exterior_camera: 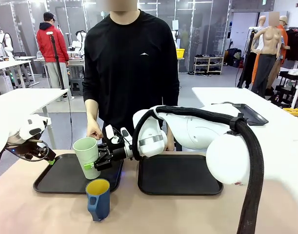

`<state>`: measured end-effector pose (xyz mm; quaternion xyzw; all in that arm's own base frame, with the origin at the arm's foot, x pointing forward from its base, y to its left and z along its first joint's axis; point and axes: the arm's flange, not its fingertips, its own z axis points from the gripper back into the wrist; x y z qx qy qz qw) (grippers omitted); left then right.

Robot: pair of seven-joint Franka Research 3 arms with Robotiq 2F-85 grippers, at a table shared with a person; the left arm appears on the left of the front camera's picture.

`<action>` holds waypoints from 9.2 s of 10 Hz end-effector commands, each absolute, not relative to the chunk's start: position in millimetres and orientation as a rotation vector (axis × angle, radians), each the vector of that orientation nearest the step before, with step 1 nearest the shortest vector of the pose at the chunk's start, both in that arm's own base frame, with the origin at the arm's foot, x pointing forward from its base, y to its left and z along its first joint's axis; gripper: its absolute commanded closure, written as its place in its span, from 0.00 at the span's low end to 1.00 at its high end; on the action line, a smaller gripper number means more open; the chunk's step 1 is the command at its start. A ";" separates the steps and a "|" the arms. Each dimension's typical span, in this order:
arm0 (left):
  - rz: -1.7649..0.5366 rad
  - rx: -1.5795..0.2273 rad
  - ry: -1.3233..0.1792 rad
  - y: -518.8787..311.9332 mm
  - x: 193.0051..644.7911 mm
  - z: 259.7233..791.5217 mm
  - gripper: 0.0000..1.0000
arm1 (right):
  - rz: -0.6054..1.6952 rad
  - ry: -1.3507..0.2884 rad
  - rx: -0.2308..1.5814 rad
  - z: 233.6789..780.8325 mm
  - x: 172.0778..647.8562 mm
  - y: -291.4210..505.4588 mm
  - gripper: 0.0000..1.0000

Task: Sort and store the cups by type.
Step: Place the picked Reusable plastic cup into the Flat Tray indicated by the person, then pick up the Handle plastic cup and place it into the empty Flat Tray.

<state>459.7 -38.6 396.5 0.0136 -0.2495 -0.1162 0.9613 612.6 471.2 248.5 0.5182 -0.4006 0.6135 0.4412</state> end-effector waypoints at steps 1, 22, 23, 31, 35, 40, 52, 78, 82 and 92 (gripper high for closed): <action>-0.232 0.026 -0.507 -36.8 460.3 396.9 0.00 | 1.487 -1.042 1.284 243.4 608.4 467.9 0.14; -0.232 0.026 -0.507 -36.8 460.3 396.9 0.00 | 1.316 -0.977 1.248 237.9 613.2 399.5 0.00; -0.232 0.026 -0.507 -36.8 460.3 396.9 0.00 | 1.300 -0.986 1.232 239.6 612.9 390.9 0.00; -0.232 0.026 -0.507 -36.8 460.3 396.9 0.00 | 1.249 -1.007 1.211 244.9 623.1 358.6 0.00; -0.232 0.026 -0.507 -36.8 460.3 396.9 0.00 | 1.249 -1.007 1.211 244.9 623.1 358.6 0.00; -0.232 0.026 -0.507 -36.8 460.3 396.9 0.00 | 1.249 -1.007 1.211 244.9 623.1 358.6 0.00; -0.232 0.026 -0.507 -36.8 460.3 396.9 0.00 | 1.217 -0.812 0.441 300.9 444.7 226.8 0.00; -0.232 0.026 -0.507 -36.8 460.3 396.9 0.00 | 1.218 -0.545 0.121 366.2 411.2 112.2 0.00; -0.232 0.026 -0.507 -36.8 460.3 396.9 0.00 | 1.218 -0.545 0.121 366.2 411.2 112.2 0.00; -0.835 0.200 -0.395 3.0 445.4 392.9 0.00 | 1.218 -0.545 0.121 366.2 411.2 112.2 0.00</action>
